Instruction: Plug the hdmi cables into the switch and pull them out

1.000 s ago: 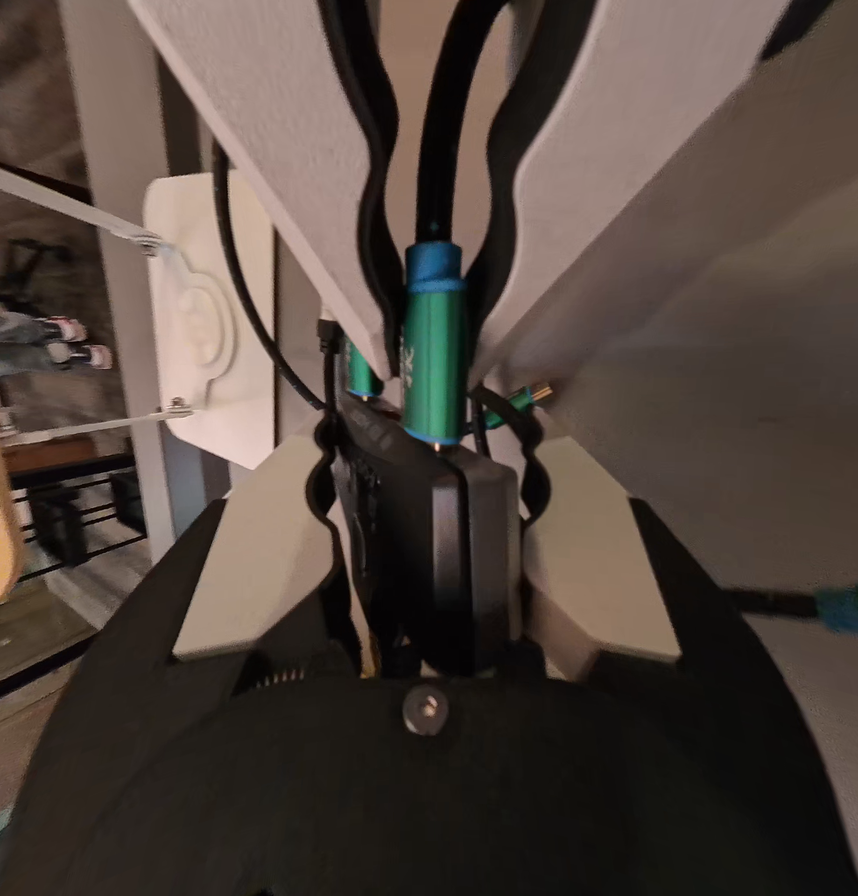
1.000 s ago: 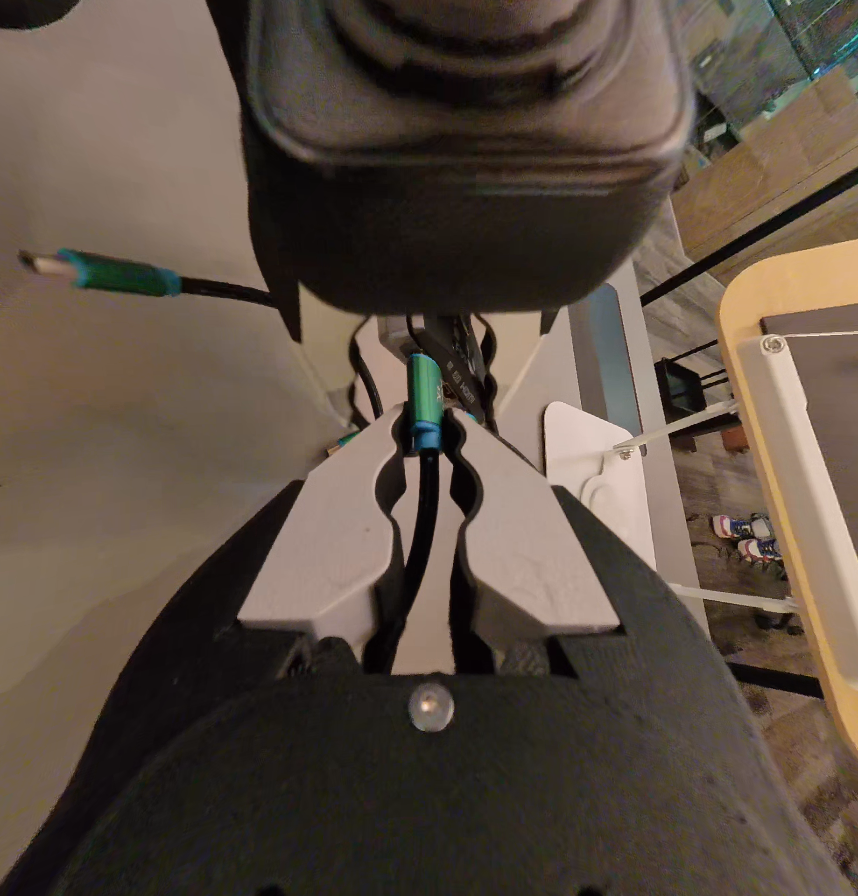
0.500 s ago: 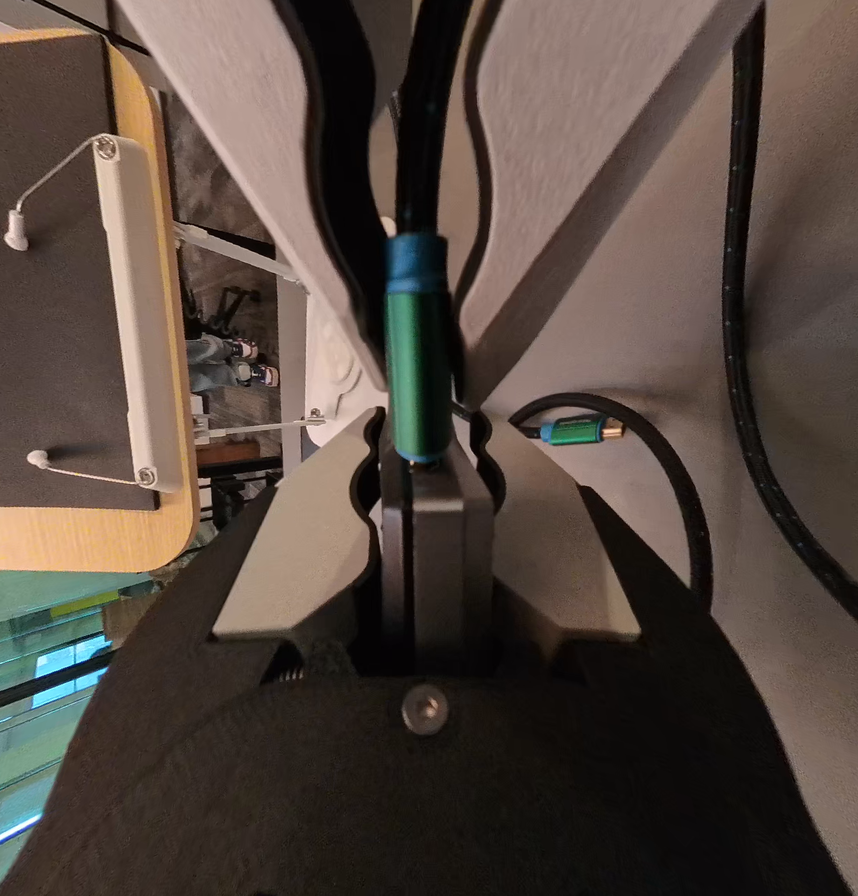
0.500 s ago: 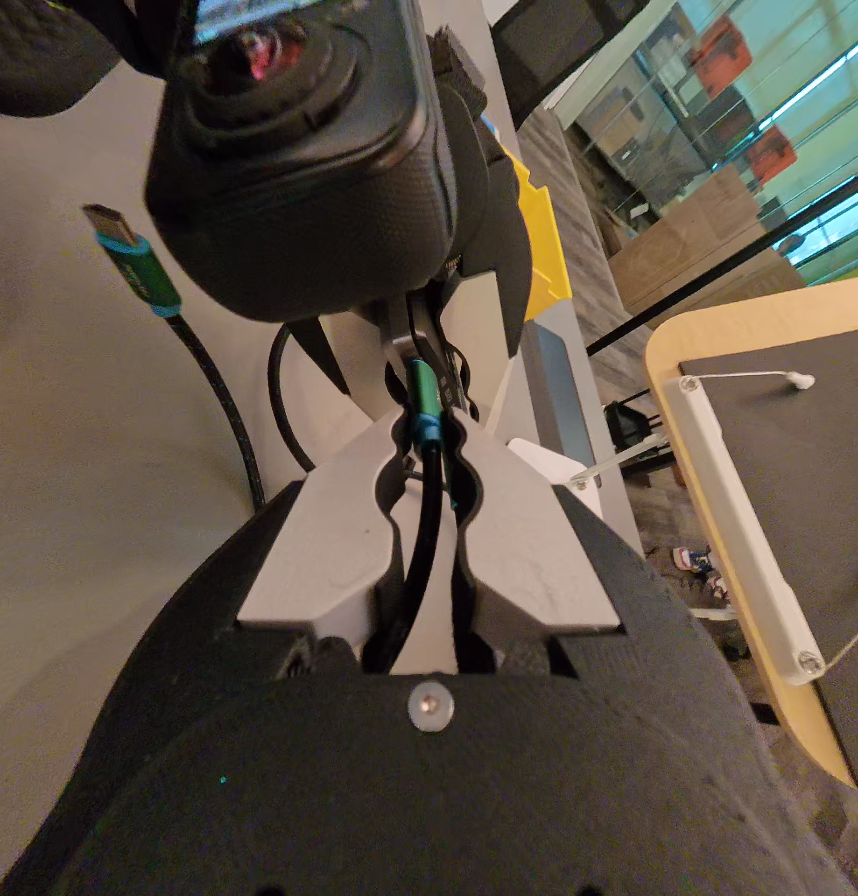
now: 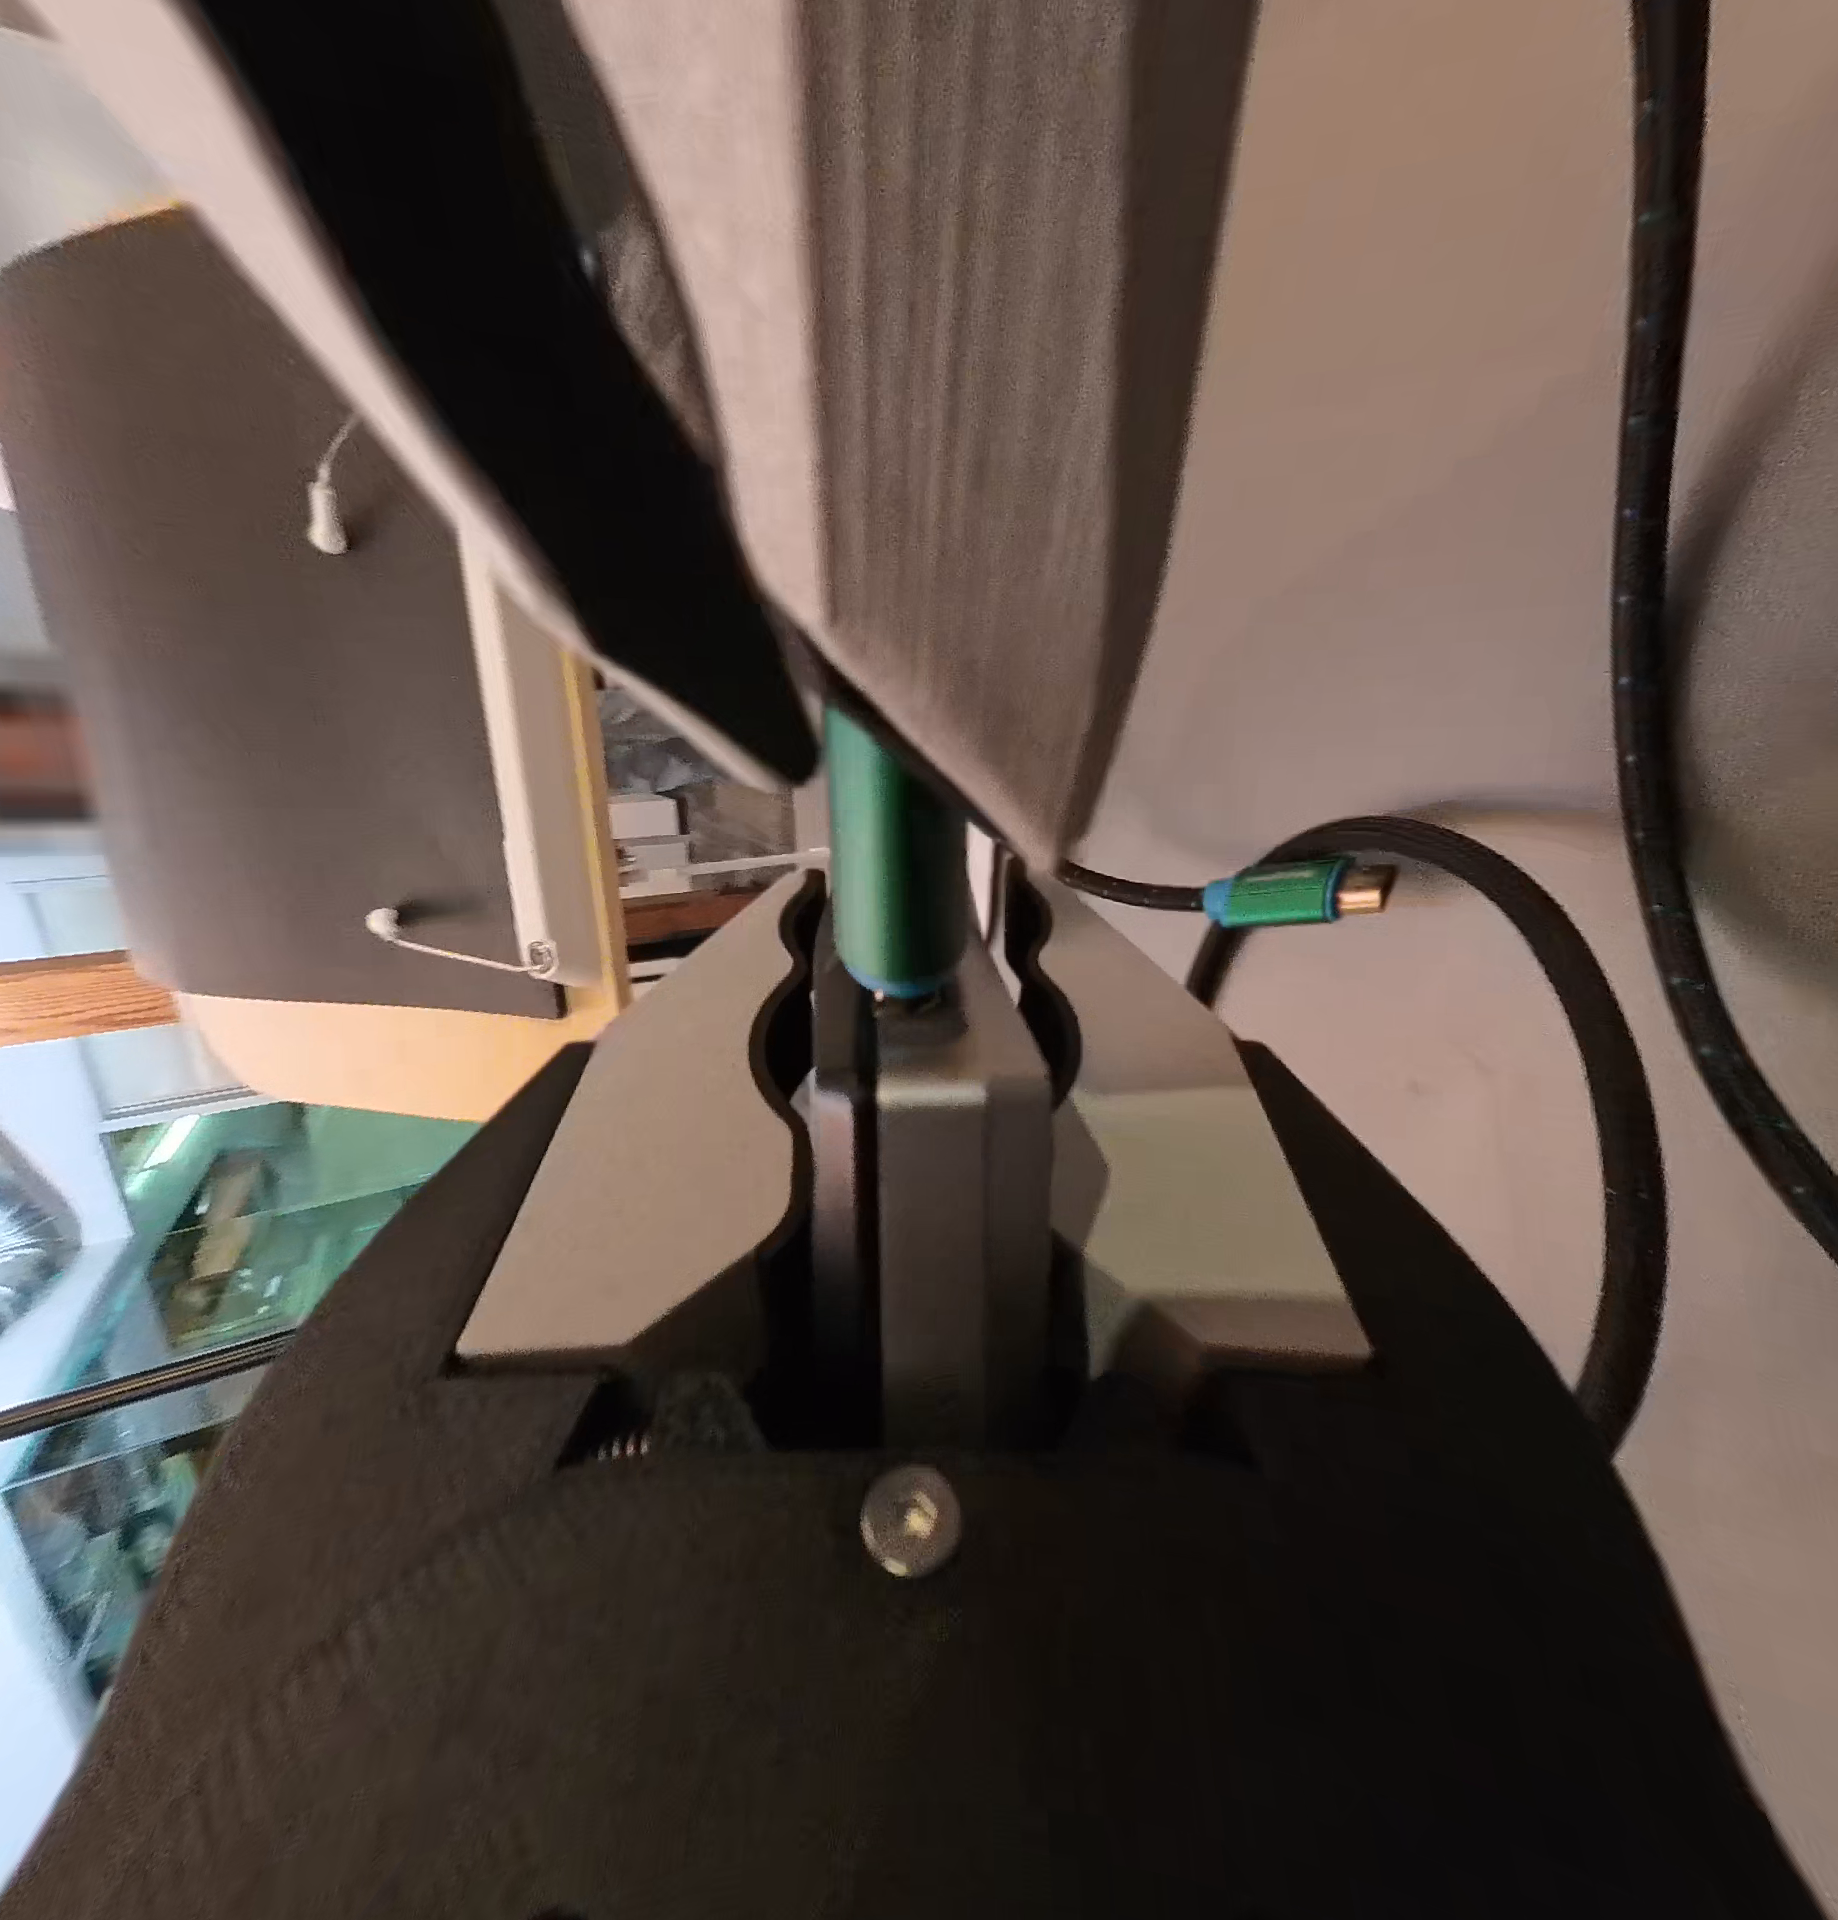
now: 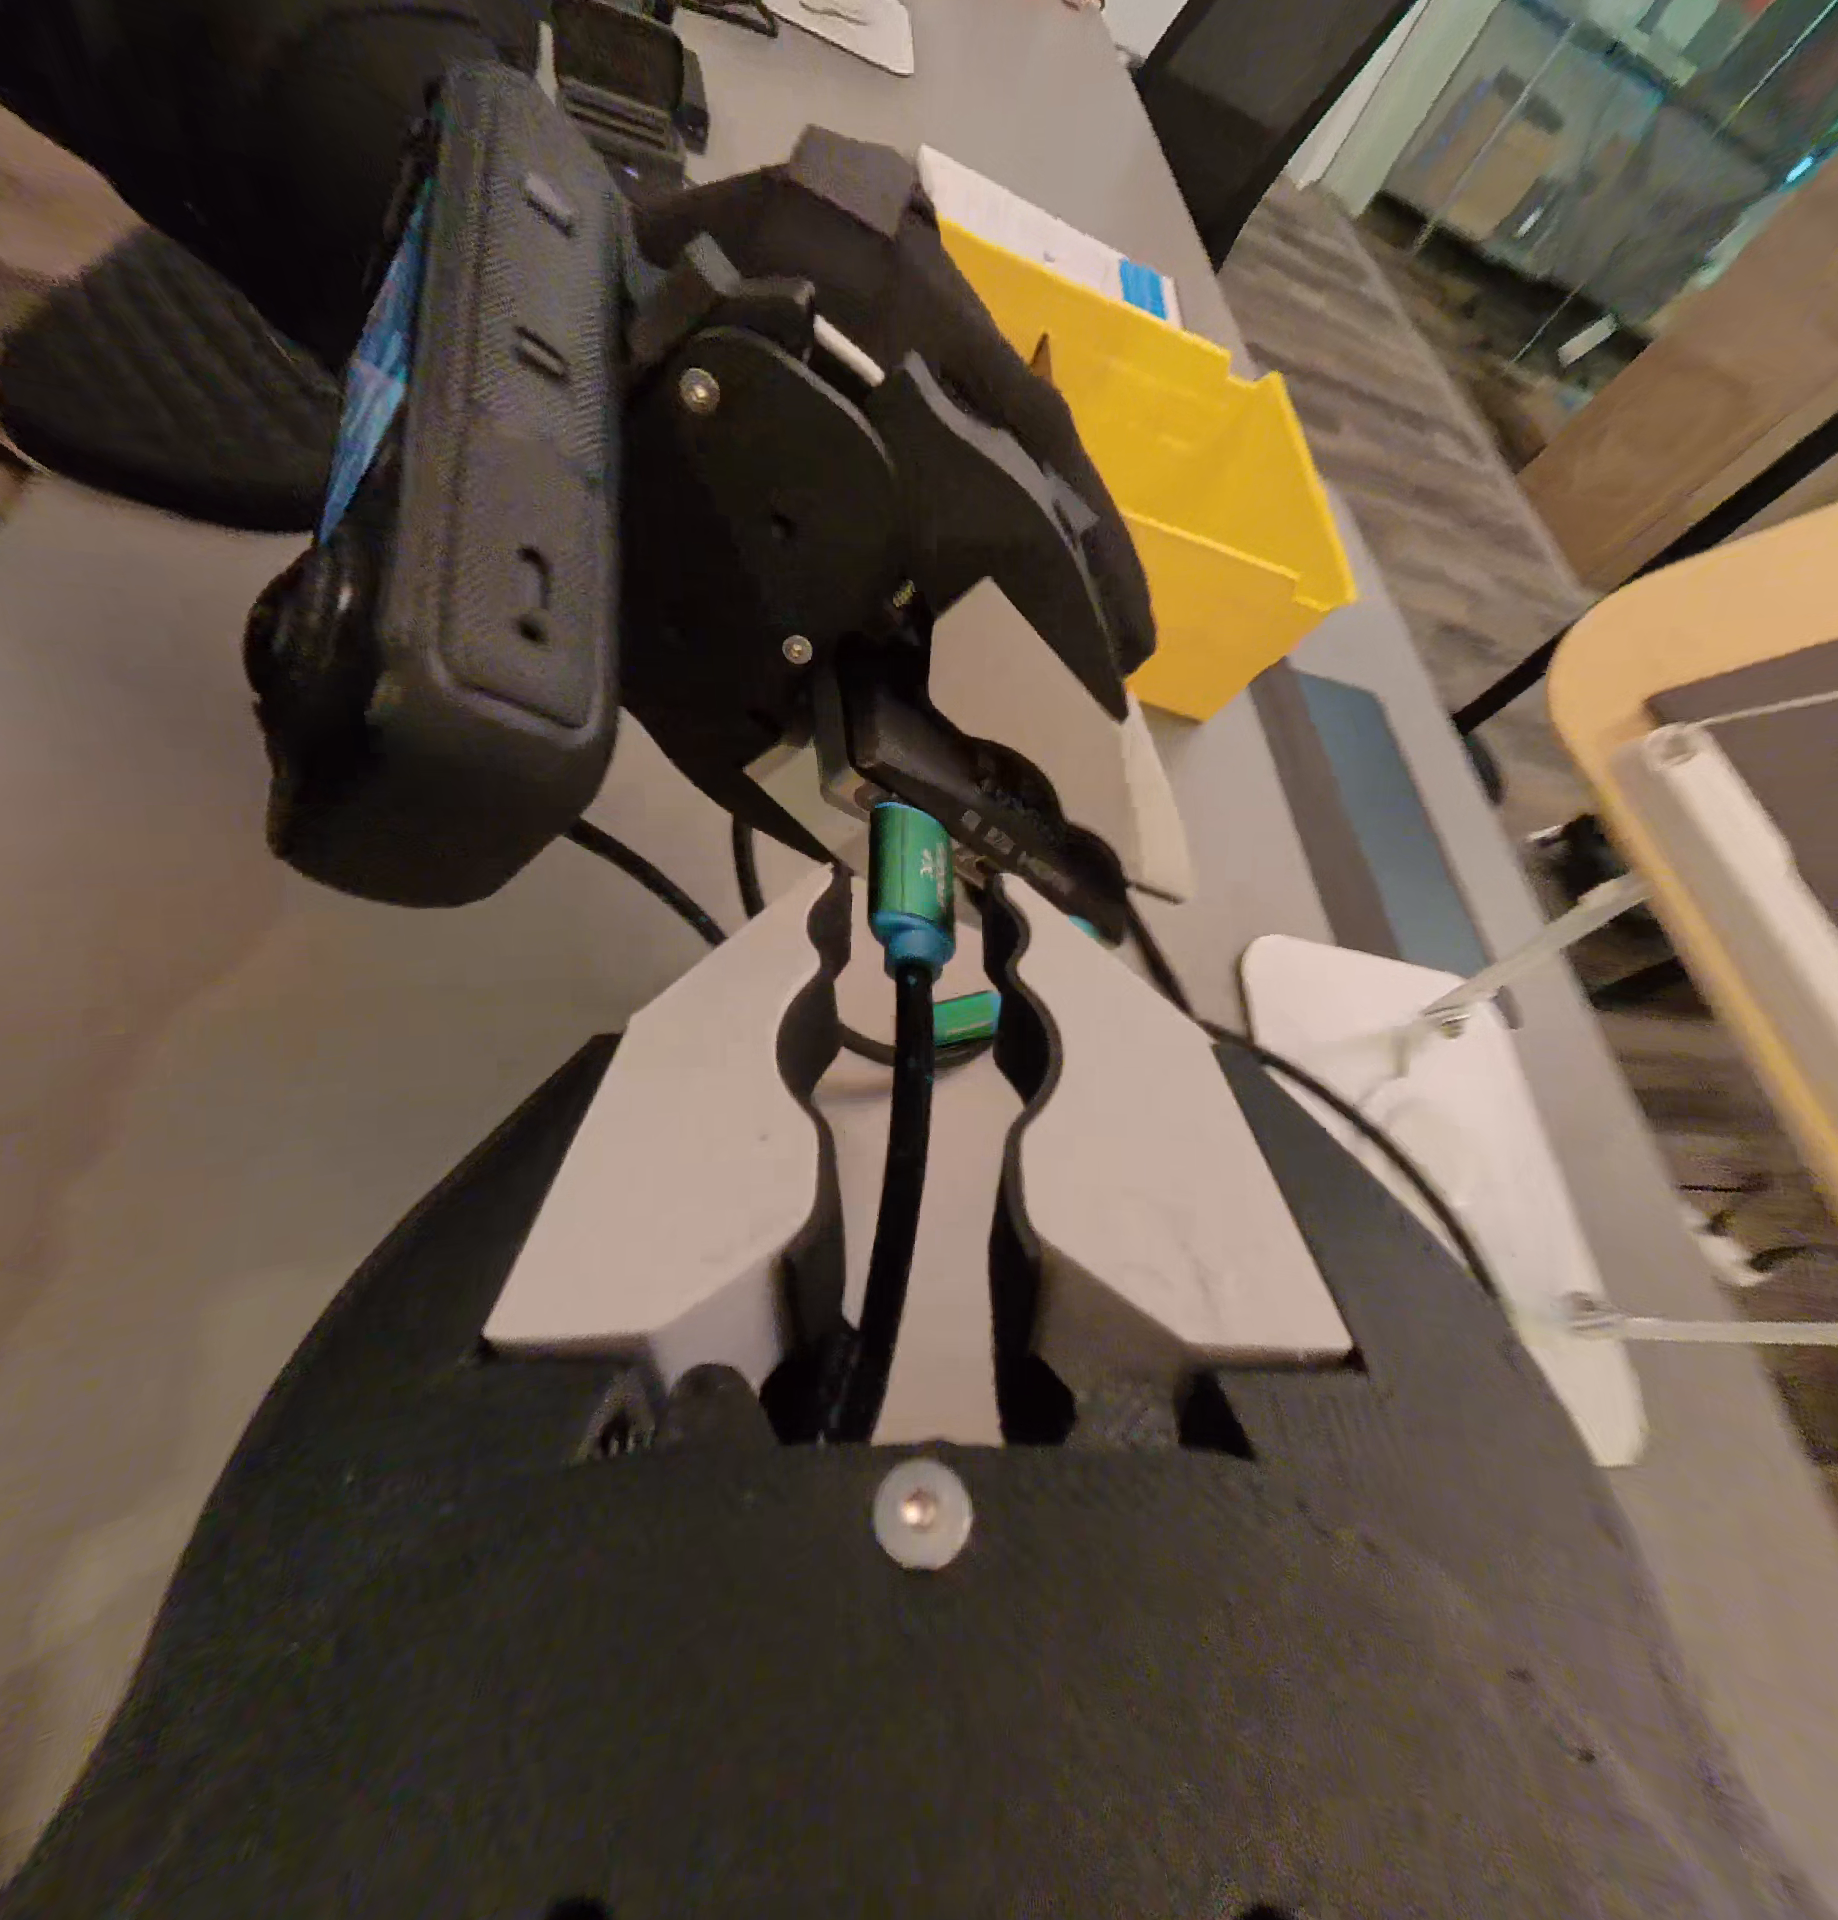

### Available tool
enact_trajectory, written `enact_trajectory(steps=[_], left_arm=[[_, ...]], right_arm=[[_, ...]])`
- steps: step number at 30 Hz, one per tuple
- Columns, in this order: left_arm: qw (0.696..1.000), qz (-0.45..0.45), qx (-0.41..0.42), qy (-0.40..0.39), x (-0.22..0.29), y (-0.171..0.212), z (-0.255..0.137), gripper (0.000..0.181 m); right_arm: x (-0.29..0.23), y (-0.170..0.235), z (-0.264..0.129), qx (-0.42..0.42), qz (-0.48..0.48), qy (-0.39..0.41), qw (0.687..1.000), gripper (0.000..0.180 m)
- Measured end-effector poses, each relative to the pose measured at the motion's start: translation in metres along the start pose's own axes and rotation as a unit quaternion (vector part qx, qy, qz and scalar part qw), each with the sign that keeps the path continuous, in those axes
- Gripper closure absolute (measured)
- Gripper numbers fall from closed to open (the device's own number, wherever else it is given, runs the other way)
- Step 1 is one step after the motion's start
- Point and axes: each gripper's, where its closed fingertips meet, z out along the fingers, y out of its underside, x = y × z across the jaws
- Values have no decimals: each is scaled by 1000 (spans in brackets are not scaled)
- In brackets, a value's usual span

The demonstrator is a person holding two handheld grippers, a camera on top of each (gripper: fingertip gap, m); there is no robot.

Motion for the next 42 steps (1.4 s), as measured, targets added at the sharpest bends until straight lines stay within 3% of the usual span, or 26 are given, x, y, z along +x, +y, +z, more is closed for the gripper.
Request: enact_trajectory(steps=[7, 22, 27, 42], left_arm=[[999, 4, 6, -45, -12, 0, -3, 147], [995, 14, 23, -98, -27, -10, -8, 148], [994, 9, 27, -109, -31, -11, -10, 147], [997, -6, 11, -79, -19, 2, -5, 147]], right_arm=[[0, -5, 1, 67, 136, -46, 987, 161], [-6, -14, 3, 166, 258, -118, 944, 159], [-5, -18, 1, 198, 271, -123, 934, 159], [-1, -16, 6, 166, 226, -50, 958, 160]])
